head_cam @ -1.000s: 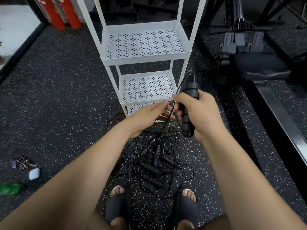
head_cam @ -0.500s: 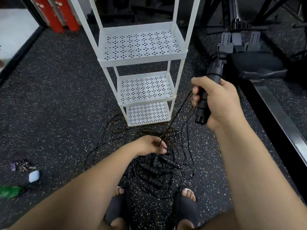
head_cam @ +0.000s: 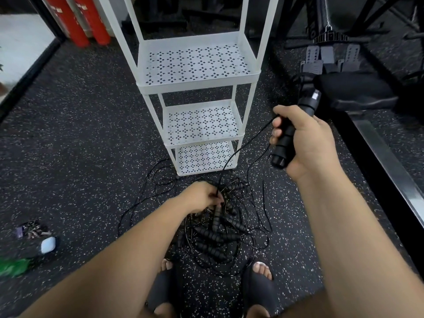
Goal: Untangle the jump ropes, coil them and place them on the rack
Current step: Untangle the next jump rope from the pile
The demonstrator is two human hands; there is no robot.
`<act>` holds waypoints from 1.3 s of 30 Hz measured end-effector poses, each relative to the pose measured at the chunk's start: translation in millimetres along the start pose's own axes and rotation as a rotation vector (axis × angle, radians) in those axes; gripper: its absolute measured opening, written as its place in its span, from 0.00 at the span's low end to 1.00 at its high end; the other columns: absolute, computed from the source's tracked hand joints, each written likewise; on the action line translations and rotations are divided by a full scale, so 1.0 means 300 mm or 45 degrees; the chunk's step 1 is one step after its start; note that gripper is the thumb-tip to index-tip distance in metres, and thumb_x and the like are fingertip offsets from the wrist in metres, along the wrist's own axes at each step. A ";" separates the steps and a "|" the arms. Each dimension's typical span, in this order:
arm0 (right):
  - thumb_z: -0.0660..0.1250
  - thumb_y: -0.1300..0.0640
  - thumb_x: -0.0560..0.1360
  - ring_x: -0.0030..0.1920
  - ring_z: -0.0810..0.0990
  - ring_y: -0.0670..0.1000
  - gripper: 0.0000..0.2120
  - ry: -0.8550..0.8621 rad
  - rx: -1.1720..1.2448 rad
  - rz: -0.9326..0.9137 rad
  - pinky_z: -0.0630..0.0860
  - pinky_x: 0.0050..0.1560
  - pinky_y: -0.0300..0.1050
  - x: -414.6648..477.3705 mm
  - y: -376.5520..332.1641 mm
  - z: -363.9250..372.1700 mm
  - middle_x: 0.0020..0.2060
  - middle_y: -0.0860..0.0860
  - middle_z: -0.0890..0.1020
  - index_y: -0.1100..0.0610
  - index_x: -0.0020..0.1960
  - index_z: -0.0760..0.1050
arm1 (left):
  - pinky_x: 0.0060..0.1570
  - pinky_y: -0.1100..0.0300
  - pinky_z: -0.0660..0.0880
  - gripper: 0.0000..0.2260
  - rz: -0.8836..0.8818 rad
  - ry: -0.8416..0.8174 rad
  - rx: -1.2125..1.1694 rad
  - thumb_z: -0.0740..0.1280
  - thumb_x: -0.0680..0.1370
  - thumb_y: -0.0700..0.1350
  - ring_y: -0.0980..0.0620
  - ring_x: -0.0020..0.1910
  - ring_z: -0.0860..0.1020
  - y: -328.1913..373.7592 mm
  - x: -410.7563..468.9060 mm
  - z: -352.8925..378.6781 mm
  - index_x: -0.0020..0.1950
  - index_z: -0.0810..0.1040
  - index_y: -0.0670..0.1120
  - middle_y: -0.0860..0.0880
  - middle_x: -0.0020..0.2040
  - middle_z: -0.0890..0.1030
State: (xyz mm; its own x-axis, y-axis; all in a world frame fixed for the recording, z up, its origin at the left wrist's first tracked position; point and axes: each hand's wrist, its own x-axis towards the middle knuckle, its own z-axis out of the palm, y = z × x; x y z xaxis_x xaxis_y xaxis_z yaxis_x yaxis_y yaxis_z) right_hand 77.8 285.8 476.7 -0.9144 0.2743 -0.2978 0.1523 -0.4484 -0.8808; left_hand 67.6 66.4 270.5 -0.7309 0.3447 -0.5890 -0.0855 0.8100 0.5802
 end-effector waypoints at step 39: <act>0.77 0.63 0.75 0.30 0.74 0.50 0.08 -0.291 -0.740 -0.076 0.71 0.32 0.44 -0.037 0.181 0.088 0.31 0.53 0.78 0.56 0.43 0.78 | 0.46 0.54 0.77 0.14 0.391 0.719 -1.168 0.70 0.83 0.58 0.53 0.48 0.80 0.419 -0.255 -0.339 0.53 0.83 0.47 0.51 0.49 0.84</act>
State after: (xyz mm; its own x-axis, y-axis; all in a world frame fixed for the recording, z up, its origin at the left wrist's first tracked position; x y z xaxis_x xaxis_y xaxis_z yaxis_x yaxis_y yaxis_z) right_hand 86.2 236.0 441.9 -0.9748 0.0670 -0.2126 0.2192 0.1152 -0.9689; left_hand 43.9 93.7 445.7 -0.9893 0.0164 -0.1452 -0.1454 -0.0095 0.9893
